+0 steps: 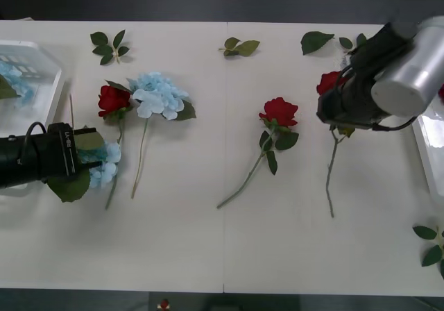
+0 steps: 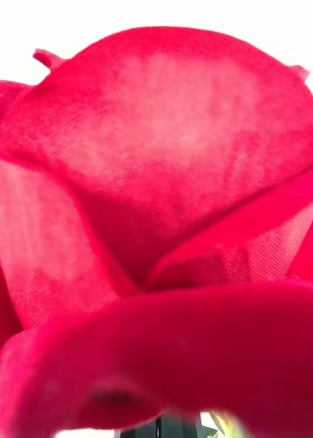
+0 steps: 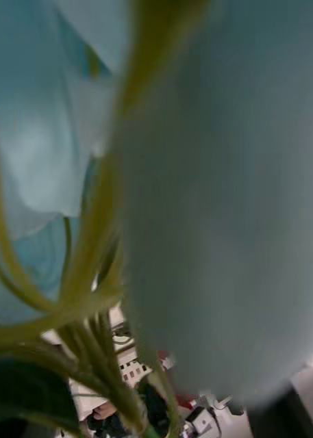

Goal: Put the red flowers into the right box and the blue flowers into the left box

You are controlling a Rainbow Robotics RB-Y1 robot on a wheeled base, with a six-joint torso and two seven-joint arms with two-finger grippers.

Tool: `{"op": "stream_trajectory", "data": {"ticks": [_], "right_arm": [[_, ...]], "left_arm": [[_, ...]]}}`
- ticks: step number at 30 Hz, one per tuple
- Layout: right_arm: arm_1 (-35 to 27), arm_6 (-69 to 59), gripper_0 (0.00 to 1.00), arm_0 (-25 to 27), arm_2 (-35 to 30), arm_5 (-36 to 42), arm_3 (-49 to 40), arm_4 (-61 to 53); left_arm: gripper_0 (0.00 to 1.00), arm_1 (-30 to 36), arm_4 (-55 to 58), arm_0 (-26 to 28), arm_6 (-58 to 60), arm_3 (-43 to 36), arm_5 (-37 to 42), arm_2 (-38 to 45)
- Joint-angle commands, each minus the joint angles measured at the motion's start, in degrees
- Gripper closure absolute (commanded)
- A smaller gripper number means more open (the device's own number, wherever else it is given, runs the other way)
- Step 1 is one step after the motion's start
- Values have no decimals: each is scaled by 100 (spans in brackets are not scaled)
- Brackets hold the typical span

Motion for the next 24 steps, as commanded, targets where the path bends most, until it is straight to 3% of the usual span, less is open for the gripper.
{"op": "stream_trajectory", "data": {"ticks": [1,5,10,16,24], "right_arm": [[-399,1858,100,-388,-367,418,715,-390],[-469,3976,100,-458,-824,832,2095,-416],[-425,5338,100,-607,-877,603,3422,-302],[-346,5804,100,-581,-877,181,4134,304],[102,5769,100,-572,-877,-715,5251,1201]], "left_arm": [[100,17,-13,-149,91,-108,0,-13],[100,26,22,-184,38,-187,62,-13],[100,113,-74,-175,-6,-530,97,49],[100,149,-250,-175,-76,-1066,686,567],[100,342,-241,-166,-305,-2429,1600,1455]]}}
